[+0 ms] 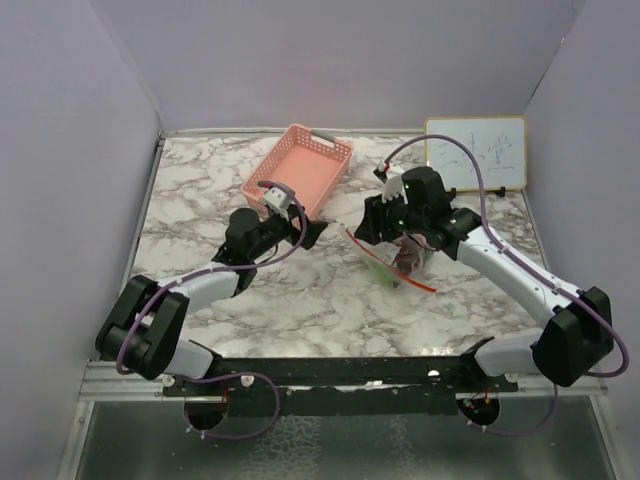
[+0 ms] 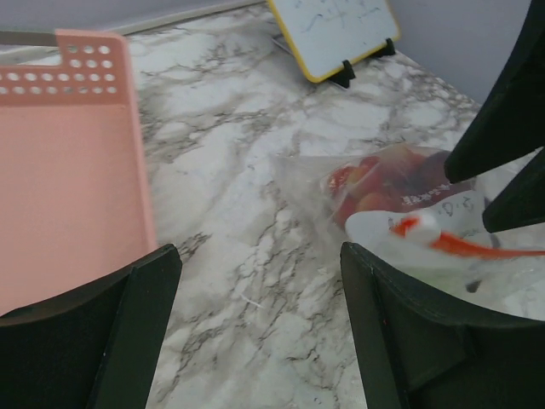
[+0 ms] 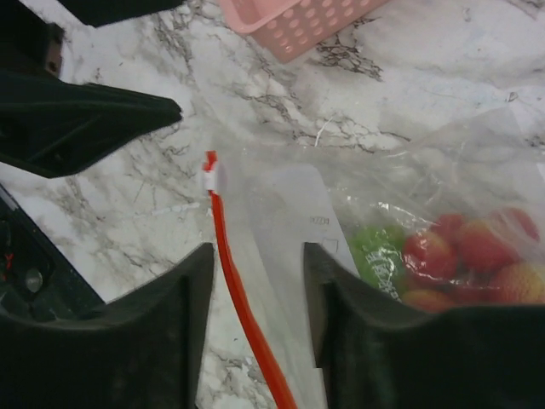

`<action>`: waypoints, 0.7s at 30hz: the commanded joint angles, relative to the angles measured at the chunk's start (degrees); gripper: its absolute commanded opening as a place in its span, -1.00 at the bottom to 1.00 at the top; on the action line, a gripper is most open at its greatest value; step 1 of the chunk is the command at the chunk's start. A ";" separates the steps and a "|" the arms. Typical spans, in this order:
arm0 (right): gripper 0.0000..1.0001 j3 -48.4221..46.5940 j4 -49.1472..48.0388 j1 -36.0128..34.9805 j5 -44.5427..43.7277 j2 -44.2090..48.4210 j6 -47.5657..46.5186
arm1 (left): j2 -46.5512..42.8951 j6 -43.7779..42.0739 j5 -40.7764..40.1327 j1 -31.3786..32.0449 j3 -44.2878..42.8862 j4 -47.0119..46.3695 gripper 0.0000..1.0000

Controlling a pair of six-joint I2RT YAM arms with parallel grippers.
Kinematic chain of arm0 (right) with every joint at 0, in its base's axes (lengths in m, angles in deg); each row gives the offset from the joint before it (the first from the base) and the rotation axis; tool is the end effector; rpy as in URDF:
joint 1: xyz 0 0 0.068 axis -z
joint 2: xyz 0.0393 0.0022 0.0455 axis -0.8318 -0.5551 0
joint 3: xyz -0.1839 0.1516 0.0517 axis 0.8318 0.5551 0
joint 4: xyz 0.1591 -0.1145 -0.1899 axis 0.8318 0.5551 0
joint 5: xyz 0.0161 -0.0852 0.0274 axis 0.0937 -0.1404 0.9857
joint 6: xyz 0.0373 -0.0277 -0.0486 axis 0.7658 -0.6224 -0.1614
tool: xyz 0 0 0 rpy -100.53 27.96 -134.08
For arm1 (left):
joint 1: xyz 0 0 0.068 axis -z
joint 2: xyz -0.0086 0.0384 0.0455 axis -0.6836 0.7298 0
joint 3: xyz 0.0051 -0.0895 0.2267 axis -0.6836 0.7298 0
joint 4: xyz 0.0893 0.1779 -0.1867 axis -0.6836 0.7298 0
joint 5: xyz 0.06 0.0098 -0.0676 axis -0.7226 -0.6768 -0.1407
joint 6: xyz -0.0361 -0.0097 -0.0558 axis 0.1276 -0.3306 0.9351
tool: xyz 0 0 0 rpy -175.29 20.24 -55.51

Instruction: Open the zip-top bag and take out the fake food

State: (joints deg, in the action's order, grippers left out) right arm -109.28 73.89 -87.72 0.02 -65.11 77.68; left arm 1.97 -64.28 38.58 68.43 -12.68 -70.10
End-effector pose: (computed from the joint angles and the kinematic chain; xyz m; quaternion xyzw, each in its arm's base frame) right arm 0.2748 0.1863 0.2543 -0.2040 0.8730 0.2838 0.3402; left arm 0.2755 -0.1499 0.1909 0.1815 0.6900 -0.3501 0.6070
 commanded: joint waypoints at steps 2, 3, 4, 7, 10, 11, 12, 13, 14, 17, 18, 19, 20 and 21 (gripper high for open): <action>0.18 2.64 -2.25 -0.08 -2.33 5.08 -1.66 | 6.81 -1.34 8.47 4.98 -5.95 -3.34 0.57; 0.21 3.12 -1.57 0.01 -2.98 5.48 -1.86 | 7.50 -1.68 8.24 5.68 -6.51 -3.32 0.57; 0.23 3.69 -1.28 -0.03 -3.57 5.80 -1.97 | 8.08 -1.90 8.07 6.34 -6.78 -3.71 0.58; 0.24 5.96 -1.80 -0.10 -3.40 6.57 -2.20 | 9.30 -3.37 7.78 7.60 -6.88 -4.01 0.59; 0.26 7.61 -3.01 -0.10 -0.92 7.37 -2.30 | 10.44 -3.95 7.38 7.83 -6.51 -4.11 0.59; 0.27 8.14 -3.50 -0.11 0.20 7.66 -2.33 | 10.75 -3.97 7.33 7.84 -6.34 -4.28 0.58; 0.27 8.54 -3.70 -0.11 1.32 8.00 -2.41 | 10.94 -3.83 7.15 7.84 -6.19 -4.59 0.57; 0.27 9.04 -4.03 -0.11 2.15 8.32 -2.72 | 11.30 -3.68 7.09 7.84 -6.02 -5.04 0.56; 0.27 9.53 -4.25 -0.11 2.67 8.70 -2.93 | 11.54 -3.61 7.11 7.84 -6.04 -5.37 0.55; 0.27 10.85 -4.51 -0.11 3.57 10.30 -3.73 | 11.97 -3.55 7.04 7.84 -6.19 -5.28 0.49; 0.27 11.25 -4.61 -0.11 3.57 11.12 -3.66 | 12.06 -3.69 6.89 7.84 -6.25 -5.07 0.48; 0.27 11.60 -4.96 -0.11 3.75 12.07 -3.55 | 12.07 -3.82 6.68 7.84 -6.26 -4.91 0.47; 0.27 12.01 -5.59 -0.11 4.31 13.29 -3.41 | 12.09 -3.90 6.56 7.85 -6.30 -4.79 0.47; 0.27 12.49 -6.74 -0.11 5.02 14.57 -3.15 | 12.15 -3.93 6.34 7.90 -6.30 -4.62 0.47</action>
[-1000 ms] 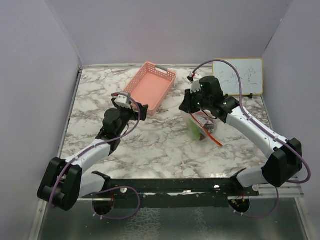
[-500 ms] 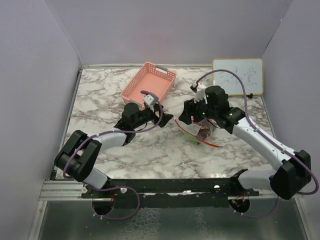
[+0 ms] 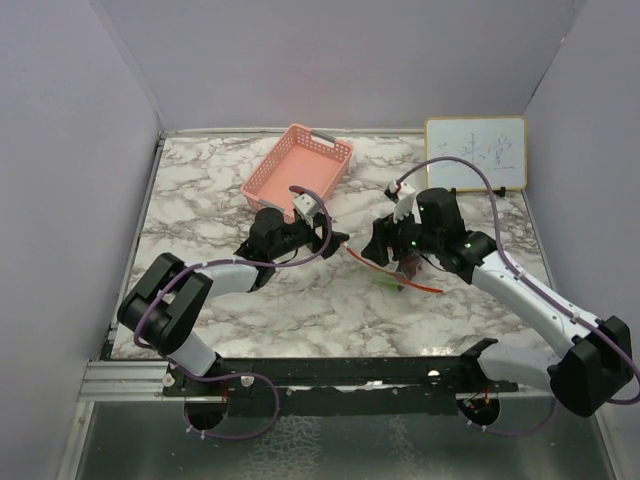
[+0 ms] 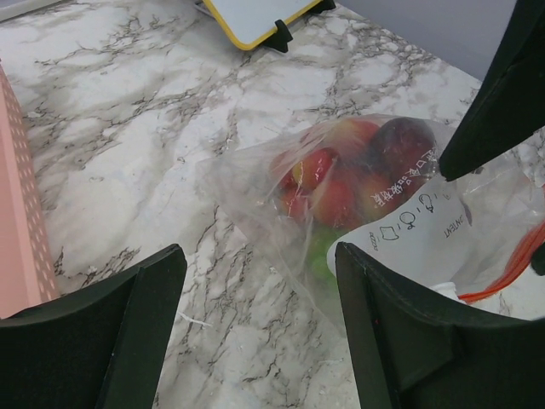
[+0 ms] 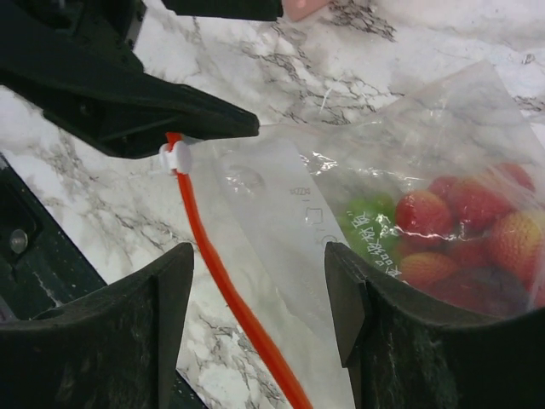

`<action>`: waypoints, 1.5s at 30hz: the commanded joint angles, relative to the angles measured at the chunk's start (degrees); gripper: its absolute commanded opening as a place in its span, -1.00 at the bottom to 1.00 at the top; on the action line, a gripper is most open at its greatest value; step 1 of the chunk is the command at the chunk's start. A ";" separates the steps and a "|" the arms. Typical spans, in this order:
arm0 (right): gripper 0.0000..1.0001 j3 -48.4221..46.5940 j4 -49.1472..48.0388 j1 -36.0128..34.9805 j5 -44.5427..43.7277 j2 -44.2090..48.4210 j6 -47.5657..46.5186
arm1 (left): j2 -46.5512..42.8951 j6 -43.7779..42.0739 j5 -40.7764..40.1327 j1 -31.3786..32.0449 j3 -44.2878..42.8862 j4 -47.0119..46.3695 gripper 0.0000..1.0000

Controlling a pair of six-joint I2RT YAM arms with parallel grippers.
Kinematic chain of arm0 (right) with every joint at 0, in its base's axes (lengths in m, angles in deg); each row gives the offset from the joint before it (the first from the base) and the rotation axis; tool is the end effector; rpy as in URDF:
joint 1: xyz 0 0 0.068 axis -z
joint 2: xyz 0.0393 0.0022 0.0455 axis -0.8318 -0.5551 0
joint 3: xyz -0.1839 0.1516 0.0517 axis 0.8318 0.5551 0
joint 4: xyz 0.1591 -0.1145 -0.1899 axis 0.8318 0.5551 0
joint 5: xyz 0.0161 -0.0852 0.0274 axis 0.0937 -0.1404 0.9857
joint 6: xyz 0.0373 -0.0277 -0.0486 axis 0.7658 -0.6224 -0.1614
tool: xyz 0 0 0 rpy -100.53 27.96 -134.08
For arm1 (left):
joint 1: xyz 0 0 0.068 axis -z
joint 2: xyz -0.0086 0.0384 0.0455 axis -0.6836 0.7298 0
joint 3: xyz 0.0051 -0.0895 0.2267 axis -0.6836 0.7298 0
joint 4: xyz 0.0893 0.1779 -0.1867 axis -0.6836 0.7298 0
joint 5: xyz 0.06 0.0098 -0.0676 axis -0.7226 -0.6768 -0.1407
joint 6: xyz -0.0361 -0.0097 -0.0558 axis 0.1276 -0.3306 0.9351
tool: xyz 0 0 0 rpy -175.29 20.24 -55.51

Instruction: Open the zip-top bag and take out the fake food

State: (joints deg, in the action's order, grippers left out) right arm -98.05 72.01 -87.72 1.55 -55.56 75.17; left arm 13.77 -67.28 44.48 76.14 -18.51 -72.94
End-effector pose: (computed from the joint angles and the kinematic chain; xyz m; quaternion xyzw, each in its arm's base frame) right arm 0.2419 0.1678 0.2358 -0.2284 0.8647 0.2876 0.3427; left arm 0.2742 -0.2054 0.1677 0.2777 0.6755 -0.4018 0.5524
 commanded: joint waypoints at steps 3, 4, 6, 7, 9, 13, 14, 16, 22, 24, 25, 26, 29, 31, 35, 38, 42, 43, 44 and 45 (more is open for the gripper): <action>0.25 2.27 -6.65 -0.11 8.08 6.34 0.88 | 0.58 -1.06 0.41 0.21 -0.55 -1.74 0.46; 0.25 2.51 -6.79 -0.18 10.75 5.79 1.29 | 0.68 -0.89 0.30 0.21 -0.63 -1.83 0.46; 0.25 3.41 -7.29 -0.87 10.42 4.80 2.32 | 1.04 -0.81 0.27 0.21 -0.85 -1.95 0.46; 0.25 3.92 -7.52 -1.59 8.69 4.61 2.54 | 1.22 -0.83 0.25 0.21 -0.95 -2.19 0.46; 0.25 4.58 -7.45 -2.71 6.69 4.01 2.09 | 1.47 -0.74 0.04 0.22 -1.07 -2.61 0.47; 0.25 5.88 -7.77 -3.49 5.00 3.51 1.12 | 1.46 -0.77 0.45 0.21 -1.60 -2.31 0.47; 0.25 6.23 -7.84 -3.53 4.40 3.36 0.92 | 1.31 -0.85 0.34 0.21 -1.54 -2.32 0.49; 0.23 6.86 -7.93 -3.62 2.78 3.06 0.74 | 0.86 -0.86 -0.41 0.21 -1.17 -2.73 0.52; -0.26 8.13 -9.82 -3.63 -1.95 3.22 1.70 | -0.63 -1.36 -0.97 0.21 -0.51 -2.17 0.54; -0.52 7.73 -9.74 -3.63 -3.33 3.13 1.86 | -1.10 -1.61 -1.02 0.21 -0.25 -1.79 0.54; -0.64 7.43 -9.64 -3.63 -3.87 3.10 1.83 | -1.37 -1.66 -1.10 0.21 -0.17 -1.59 0.54; -0.76 7.23 -9.40 -3.63 -4.14 3.06 1.57 | -1.62 -1.80 -1.15 0.21 0.03 -1.42 0.54; -0.97 6.37 -9.02 -3.63 -5.30 3.91 0.94 | -3.03 -2.57 -2.46 0.25 1.82 -2.92 0.89; -0.98 5.77 -8.49 -3.63 -6.25 5.11 -0.02 | -4.47 -2.65 -3.67 0.07 2.97 -2.92 0.98; -0.98 4.25 -7.01 -3.63 -6.28 7.25 -1.85 | -6.63 -3.01 -5.53 -0.30 7.13 -7.54 0.98; -0.98 3.15 -5.28 -3.63 -5.94 7.12 -2.95 | -7.48 -2.97 -3.37 -1.33 10.30 -13.35 0.98; -0.98 3.03 -4.67 -3.62 -6.10 7.55 -3.43 | -7.23 -2.14 8.80 -4.16 10.55 -16.24 0.98; -0.98 2.97 -4.56 -3.63 -6.03 7.93 -3.77 | -6.95 -1.89 10.83 -4.72 9.84 -15.51 0.98; -0.98 3.02 -4.45 -3.63 -5.95 8.36 -3.89 | -6.74 -2.24 13.03 -4.87 9.44 -15.43 0.98; -0.98 3.10 -4.39 -3.63 -5.83 8.77 -4.09 | -6.42 -2.68 15.45 -4.89 9.12 -15.68 0.98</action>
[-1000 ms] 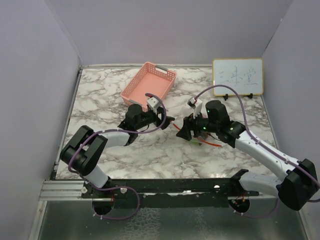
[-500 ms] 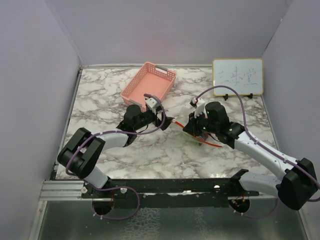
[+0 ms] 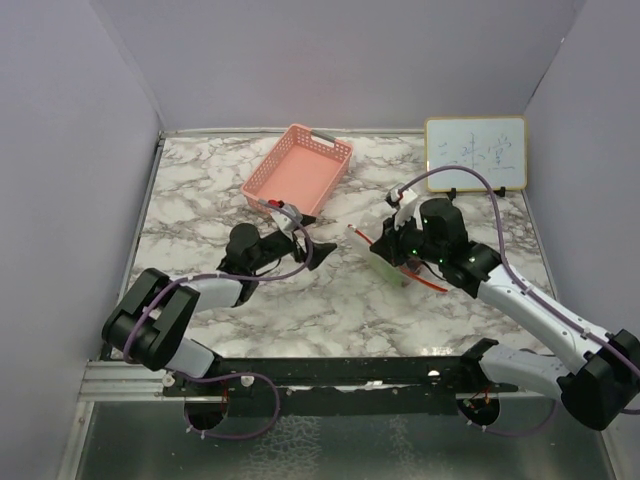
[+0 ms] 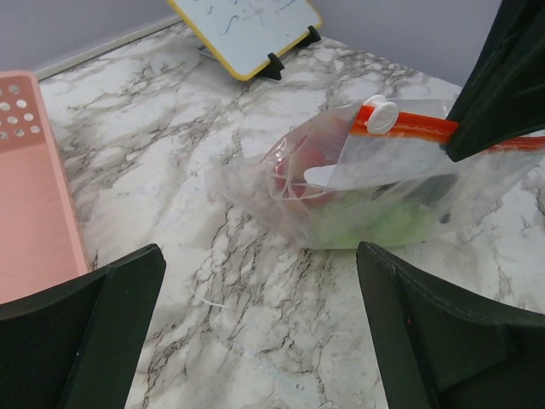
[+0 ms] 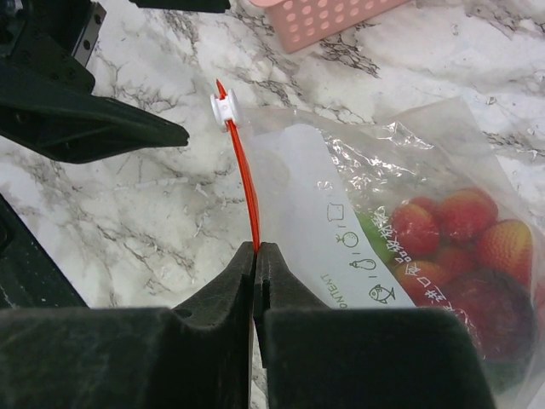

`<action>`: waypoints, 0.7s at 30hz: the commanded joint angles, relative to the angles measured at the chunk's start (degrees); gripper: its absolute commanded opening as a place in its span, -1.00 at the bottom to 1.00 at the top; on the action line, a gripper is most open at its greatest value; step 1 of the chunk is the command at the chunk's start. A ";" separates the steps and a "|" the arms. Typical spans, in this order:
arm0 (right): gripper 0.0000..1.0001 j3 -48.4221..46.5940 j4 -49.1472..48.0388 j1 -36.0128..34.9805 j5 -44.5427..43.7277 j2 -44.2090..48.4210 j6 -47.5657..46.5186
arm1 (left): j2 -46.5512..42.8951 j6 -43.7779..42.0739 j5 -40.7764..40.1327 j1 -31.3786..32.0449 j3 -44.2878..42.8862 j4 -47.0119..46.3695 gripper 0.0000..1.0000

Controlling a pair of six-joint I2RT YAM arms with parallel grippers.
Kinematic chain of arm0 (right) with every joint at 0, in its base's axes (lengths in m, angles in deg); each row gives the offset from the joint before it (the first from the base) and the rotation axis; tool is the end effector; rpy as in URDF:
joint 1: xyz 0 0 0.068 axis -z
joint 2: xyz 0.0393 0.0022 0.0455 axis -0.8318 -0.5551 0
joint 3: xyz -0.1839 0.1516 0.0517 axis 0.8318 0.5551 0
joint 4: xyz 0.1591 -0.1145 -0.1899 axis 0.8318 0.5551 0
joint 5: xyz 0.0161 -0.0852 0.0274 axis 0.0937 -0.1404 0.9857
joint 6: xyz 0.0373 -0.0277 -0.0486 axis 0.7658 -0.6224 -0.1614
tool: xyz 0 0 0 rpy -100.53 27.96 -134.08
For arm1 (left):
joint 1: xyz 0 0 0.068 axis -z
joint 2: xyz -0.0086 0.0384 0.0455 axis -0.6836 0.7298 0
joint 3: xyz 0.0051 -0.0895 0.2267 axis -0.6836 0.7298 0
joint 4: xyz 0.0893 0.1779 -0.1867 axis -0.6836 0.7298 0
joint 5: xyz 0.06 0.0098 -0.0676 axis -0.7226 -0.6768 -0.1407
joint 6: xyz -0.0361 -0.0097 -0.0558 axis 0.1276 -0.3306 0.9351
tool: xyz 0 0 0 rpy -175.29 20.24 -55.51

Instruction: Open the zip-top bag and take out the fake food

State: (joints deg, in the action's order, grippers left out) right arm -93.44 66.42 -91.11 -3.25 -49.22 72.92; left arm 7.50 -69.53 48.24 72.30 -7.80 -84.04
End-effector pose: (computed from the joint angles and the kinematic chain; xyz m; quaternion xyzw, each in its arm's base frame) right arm 0.2235 0.1710 0.2452 -0.2546 0.8319 0.2746 0.4097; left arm 0.2502 -0.1695 0.1651 0.2922 0.6293 -0.3959 0.6015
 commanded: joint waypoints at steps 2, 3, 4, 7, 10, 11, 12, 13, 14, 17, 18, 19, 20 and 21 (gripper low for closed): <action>-0.97 -1.58 1.31 -0.24 -0.10 3.04 -2.80 | 0.92 1.13 16.66 -0.99 -2.65 -7.45 0.98; -0.98 -1.72 1.56 -0.24 0.53 3.21 -3.34 | 1.64 2.43 18.28 -0.75 -3.07 -9.87 0.91; -0.98 -1.99 1.80 -0.24 1.26 3.15 -3.81 | 2.39 3.92 19.29 -0.59 -3.31 -12.49 0.77; -0.98 -2.71 2.35 -0.24 3.25 3.11 -4.61 | 3.99 6.41 21.82 -0.10 -4.55 -17.23 0.57; -0.98 -3.15 2.55 -0.24 4.28 3.09 -4.56 | 5.91 9.24 26.51 0.21 -7.15 -20.34 0.56; -0.98 -3.19 2.56 -0.24 4.46 3.00 -4.56 | 6.91 10.65 28.11 0.33 -7.71 -22.02 0.55; -0.98 -3.32 2.56 -0.24 4.56 3.01 -4.48 | 7.61 12.23 29.37 0.43 -8.02 -23.98 0.54; -0.97 -3.28 2.56 -0.24 4.73 3.03 -4.36 | 8.29 13.80 30.42 0.40 -8.13 -26.59 0.53; -0.98 -3.29 2.52 -0.24 4.90 3.09 -4.18 | 9.03 15.59 31.13 0.45 -8.10 -29.44 0.53; -0.98 -3.84 3.07 -0.24 4.34 2.79 -3.09 | 12.18 21.83 33.89 0.45 -8.99 -37.50 0.49; -0.98 -4.19 3.51 -0.24 4.36 2.61 -2.99 | 13.33 24.00 34.83 0.52 -9.40 -39.82 0.44; -0.98 -4.48 3.66 -0.24 4.77 2.63 -3.20 | 15.44 25.34 35.28 0.54 -9.94 -40.96 0.41; -0.98 -4.53 3.50 -0.24 5.25 2.83 -3.31 | 16.44 25.53 35.24 0.65 -10.32 -41.04 0.37; -0.97 -4.56 3.28 -0.24 5.66 3.03 -3.33 | 17.10 25.26 34.83 0.83 -10.41 -41.08 0.35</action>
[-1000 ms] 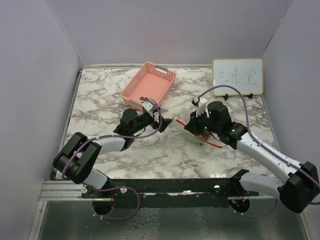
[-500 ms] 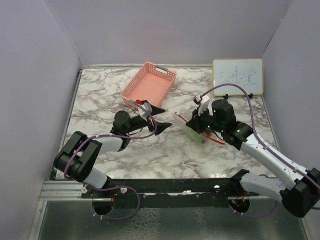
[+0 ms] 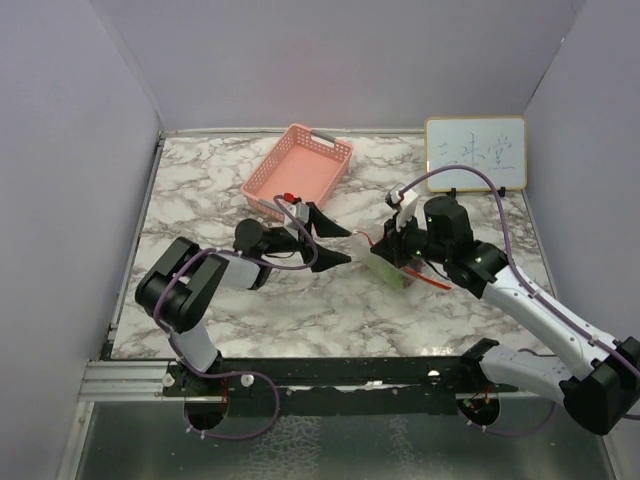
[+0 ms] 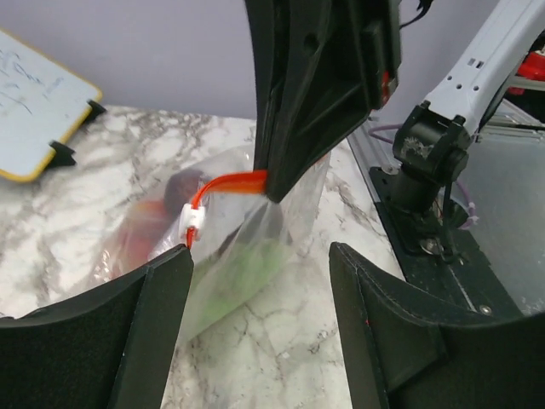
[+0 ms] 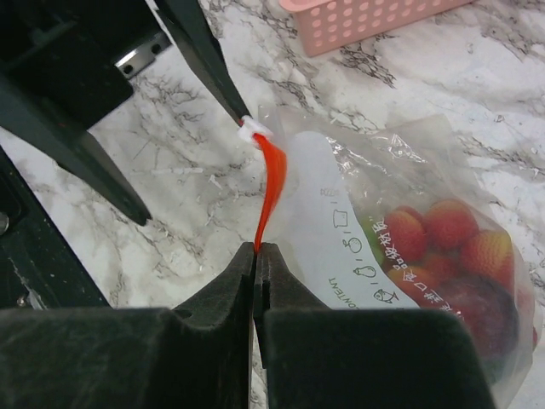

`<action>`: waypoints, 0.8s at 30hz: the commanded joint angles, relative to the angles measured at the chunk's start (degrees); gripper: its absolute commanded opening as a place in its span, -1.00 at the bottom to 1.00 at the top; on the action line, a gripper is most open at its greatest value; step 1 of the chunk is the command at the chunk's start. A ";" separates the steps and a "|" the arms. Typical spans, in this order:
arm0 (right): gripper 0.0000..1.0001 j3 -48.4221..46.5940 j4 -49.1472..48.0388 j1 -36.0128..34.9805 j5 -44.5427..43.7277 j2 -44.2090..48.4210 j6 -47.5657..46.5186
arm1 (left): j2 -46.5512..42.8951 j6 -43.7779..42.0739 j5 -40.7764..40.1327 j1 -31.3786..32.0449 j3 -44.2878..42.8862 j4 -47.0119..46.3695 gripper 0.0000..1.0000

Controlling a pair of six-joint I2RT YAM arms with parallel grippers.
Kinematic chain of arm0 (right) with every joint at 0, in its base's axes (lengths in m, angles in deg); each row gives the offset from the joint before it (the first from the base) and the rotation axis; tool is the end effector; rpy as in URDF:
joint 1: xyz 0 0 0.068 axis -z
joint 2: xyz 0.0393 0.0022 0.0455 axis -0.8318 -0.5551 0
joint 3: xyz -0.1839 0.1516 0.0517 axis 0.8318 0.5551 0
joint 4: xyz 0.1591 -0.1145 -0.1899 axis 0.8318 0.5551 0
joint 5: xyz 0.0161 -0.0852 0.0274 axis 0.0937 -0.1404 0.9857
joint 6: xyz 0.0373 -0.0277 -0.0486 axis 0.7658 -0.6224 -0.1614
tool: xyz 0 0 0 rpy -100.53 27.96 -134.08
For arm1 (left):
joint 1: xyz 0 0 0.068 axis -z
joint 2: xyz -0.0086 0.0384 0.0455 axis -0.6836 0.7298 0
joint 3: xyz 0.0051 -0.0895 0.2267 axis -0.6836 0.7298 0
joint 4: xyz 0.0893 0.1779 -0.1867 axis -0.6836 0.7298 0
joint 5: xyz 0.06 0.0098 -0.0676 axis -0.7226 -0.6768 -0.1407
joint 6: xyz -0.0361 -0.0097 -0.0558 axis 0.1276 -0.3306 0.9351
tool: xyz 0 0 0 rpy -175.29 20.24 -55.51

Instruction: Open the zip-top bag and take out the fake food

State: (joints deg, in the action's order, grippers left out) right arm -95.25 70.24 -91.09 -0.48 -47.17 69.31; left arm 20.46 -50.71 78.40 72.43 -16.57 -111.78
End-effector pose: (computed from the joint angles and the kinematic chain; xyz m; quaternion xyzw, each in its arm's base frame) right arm 0.2157 0.1684 0.2594 -0.2910 0.8176 0.2807 0.4099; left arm 0.2481 -0.1920 0.1915 0.4224 0.4577 -0.5853 0.5191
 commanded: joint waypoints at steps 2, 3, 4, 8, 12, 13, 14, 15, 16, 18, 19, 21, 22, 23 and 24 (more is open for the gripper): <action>-0.98 -3.09 -0.29 -0.25 3.29 1.42 0.21 | 4.88 5.76 3.62 0.91 -1.86 -13.35 0.32; -0.98 -3.25 -0.09 -0.26 3.38 1.56 0.19 | 5.11 5.39 2.94 0.98 -1.96 -13.35 0.32; -0.98 -3.43 0.10 -0.26 3.39 1.66 0.12 | 5.24 5.04 1.75 0.96 -2.05 -13.31 0.33; -0.98 -3.64 1.29 -0.26 3.66 2.13 -0.20 | 5.19 4.34 -0.37 0.65 -2.87 -13.35 0.61; -0.98 -3.65 1.82 -0.26 4.86 3.51 -0.16 | 5.69 5.19 -0.45 0.50 -5.95 -12.73 0.68; -0.98 -3.62 1.89 -0.26 5.12 3.78 -0.16 | 6.05 5.94 -0.23 0.45 -7.02 -12.80 0.68; -0.98 -3.52 1.92 -0.26 5.15 3.99 -0.21 | 6.21 6.55 0.39 0.33 -7.79 -12.82 0.68; -0.98 -3.30 2.04 -0.26 5.00 4.11 -0.24 | 5.93 6.93 1.18 0.21 -8.23 -12.92 0.68; -0.98 -3.14 2.24 -0.26 4.33 4.21 -0.35 | 5.14 7.21 1.89 0.04 -8.05 -13.10 0.70; -0.98 -2.96 2.56 -0.26 3.10 4.38 -0.32 | 2.60 7.08 2.66 -0.82 -6.58 -13.14 0.77; -0.97 -2.70 2.46 -0.26 3.02 4.61 -0.10 | 1.51 6.60 2.61 -1.58 -5.29 -12.96 0.79; -0.98 -2.04 1.86 -0.26 3.96 5.26 0.22 | -3.01 3.59 1.43 -3.29 -2.33 -10.88 0.84; -0.98 -1.77 1.49 -0.26 4.64 5.58 0.27 | -4.47 0.76 0.74 -3.78 -1.53 -8.33 0.86; -0.98 -1.44 1.16 -0.26 5.21 5.86 0.30 | -5.49 -2.00 0.45 -3.84 -1.46 -4.39 0.87; -0.97 -1.22 0.84 -0.26 5.90 6.01 0.36 | -5.84 -4.60 0.35 -3.85 -2.16 -0.13 0.88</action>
State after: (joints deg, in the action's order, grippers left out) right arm -96.84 72.58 -91.11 2.25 -43.43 69.27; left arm 19.85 -46.77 79.47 69.74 -19.12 -111.76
